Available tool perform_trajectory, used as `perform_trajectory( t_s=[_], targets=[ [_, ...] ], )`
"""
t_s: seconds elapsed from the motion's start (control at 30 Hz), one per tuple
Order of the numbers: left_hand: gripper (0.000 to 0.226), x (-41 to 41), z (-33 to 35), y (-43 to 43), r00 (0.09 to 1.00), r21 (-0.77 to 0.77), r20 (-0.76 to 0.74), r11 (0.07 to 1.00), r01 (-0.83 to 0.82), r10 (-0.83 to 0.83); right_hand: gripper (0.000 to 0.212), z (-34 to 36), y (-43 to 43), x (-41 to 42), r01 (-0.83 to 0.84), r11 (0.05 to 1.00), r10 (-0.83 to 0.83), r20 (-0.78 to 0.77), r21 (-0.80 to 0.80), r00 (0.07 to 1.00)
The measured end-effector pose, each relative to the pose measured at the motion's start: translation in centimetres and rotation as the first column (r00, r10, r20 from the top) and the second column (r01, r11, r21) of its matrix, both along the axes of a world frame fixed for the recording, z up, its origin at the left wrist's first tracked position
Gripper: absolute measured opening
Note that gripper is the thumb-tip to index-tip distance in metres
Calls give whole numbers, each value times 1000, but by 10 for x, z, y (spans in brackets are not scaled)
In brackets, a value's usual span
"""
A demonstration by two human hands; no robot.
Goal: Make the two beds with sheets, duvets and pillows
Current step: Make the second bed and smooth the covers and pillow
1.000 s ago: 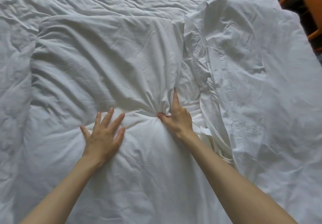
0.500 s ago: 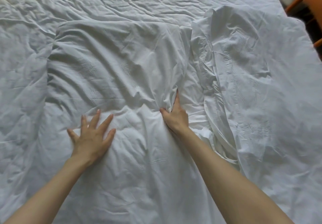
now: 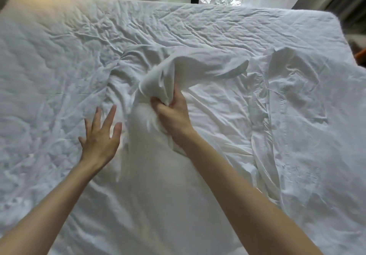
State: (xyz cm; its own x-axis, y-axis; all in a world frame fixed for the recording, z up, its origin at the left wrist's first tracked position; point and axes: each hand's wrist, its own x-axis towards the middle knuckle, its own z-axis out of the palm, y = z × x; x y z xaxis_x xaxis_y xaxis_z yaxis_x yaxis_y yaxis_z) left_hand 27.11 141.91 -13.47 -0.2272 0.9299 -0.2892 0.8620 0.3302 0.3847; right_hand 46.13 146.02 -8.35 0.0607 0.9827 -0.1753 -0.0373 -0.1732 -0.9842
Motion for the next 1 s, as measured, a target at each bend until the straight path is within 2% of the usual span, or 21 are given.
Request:
perform_trajectory(
  t_s=[0.07,0.1,0.13,0.2,0.27,0.33,0.37,0.43,0.5,0.53,0.63,0.77,0.83,0.87,0.9,0.97,1.0],
  targets=[
    [47,-2,16,5,996,120,74,991,-59,51,42,19,4,6,48,998,-38,-231,35,972],
    [47,-2,23,9,990,178,115,979,-97,77,39,24,6,14,57,997,-40,-248,61,968],
    [48,-1,28,14,987,209,130,970,-121,95,41,25,8,22,65,994,-50,-166,84,985],
    [49,1,26,21,994,161,83,984,-79,66,58,0,8,46,67,996,-76,155,64,985],
    [53,9,13,22,998,9,44,999,33,-33,83,-45,-2,81,71,986,-2,421,-149,907],
    [56,24,-7,13,991,-162,9,977,136,-137,106,-94,-25,116,9,908,220,494,-420,841],
    [55,32,-18,7,983,-223,-6,959,176,-182,111,-115,-39,129,-24,854,336,515,-520,788],
    [55,48,-36,-5,965,-304,-27,922,240,-261,109,-139,-63,142,6,785,458,587,-619,668],
    [56,60,-50,-17,950,-378,-51,886,268,-309,108,-145,-75,143,81,766,475,645,-638,599],
    [57,64,-55,-22,942,-406,-67,872,274,-327,110,-144,-77,141,89,766,460,638,-637,617],
    [57,64,-62,-31,941,-419,-85,869,264,-327,111,-132,-72,130,11,820,363,536,-572,762],
    [54,61,-55,-38,967,-349,-35,910,225,-253,90,-104,-65,107,-179,933,300,403,-312,865],
    [54,59,-54,-45,972,-316,-21,924,217,-235,80,-105,-66,111,-142,961,224,362,-239,905],
    [55,58,-54,-49,967,-333,-28,914,231,-254,76,-112,-69,120,-89,966,183,402,-242,897],
    [57,56,-55,-54,953,-371,-51,892,260,-299,73,-121,-75,132,-29,957,176,498,-289,849],
    [60,53,-60,-66,918,-436,-94,844,311,-386,72,-137,-94,155,84,882,306,700,-463,646],
    [60,51,-61,-71,913,-449,-100,837,313,-396,71,-139,-105,159,118,856,363,747,-504,557]
  ],
)
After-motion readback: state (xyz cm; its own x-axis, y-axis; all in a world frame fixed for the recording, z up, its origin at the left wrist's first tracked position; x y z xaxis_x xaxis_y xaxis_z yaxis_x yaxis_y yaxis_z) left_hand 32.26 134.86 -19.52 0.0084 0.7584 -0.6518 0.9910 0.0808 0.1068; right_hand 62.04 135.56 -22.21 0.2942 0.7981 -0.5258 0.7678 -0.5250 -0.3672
